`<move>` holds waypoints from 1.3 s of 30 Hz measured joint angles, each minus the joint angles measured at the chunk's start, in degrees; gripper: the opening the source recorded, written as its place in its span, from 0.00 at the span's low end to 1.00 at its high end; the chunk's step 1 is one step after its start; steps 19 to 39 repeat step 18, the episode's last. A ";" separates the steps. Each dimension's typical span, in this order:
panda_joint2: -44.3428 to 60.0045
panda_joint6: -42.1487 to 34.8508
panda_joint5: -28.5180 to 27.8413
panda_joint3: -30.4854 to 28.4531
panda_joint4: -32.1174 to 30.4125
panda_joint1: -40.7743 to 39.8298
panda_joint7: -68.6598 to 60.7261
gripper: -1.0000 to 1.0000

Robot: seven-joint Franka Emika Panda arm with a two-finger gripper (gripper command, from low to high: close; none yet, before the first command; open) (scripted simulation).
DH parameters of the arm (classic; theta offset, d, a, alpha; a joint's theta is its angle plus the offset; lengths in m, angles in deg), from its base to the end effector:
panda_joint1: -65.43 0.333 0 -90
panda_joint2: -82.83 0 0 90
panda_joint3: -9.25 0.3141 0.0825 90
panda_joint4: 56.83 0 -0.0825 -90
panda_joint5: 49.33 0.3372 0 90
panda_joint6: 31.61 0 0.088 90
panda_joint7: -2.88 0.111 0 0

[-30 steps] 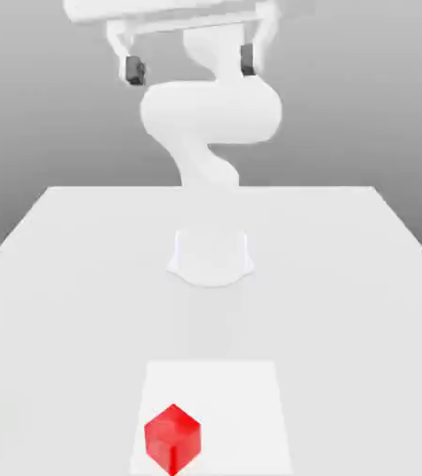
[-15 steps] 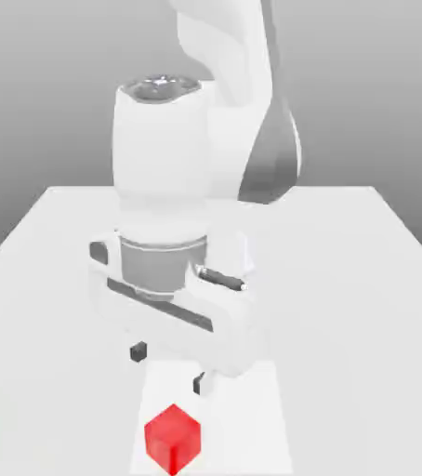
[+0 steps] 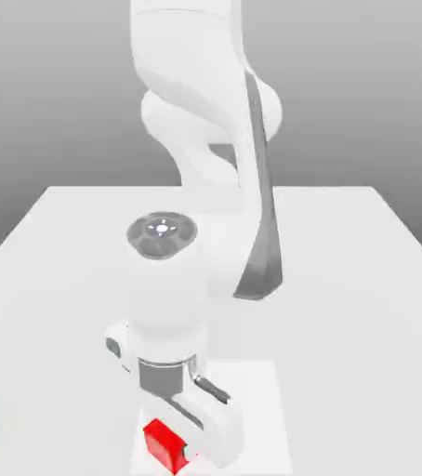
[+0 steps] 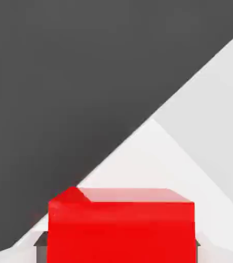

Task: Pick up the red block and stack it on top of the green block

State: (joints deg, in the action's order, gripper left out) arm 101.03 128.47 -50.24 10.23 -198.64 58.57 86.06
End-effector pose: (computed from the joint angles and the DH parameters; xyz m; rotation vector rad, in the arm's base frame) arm 0.4551 -0.0459 0.2061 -2.2545 2.1868 -0.0017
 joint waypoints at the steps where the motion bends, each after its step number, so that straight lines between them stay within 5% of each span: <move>1: -1.90 -1.61 0.10 0.07 -0.30 -0.05 -0.07 0.00; 11: -5.13 -11.96 4.30 -8.62 6.57 -14.50 -13.12 0.00; 15: 2.90 -8.72 7.90 -10.06 11.17 -21.56 -19.31 0.00; 16: 4.19 -7.81 8.39 -9.96 11.53 -22.12 -19.87 1.00; 39: 4.19 -7.81 8.39 -9.96 11.53 -22.12 -19.87 1.00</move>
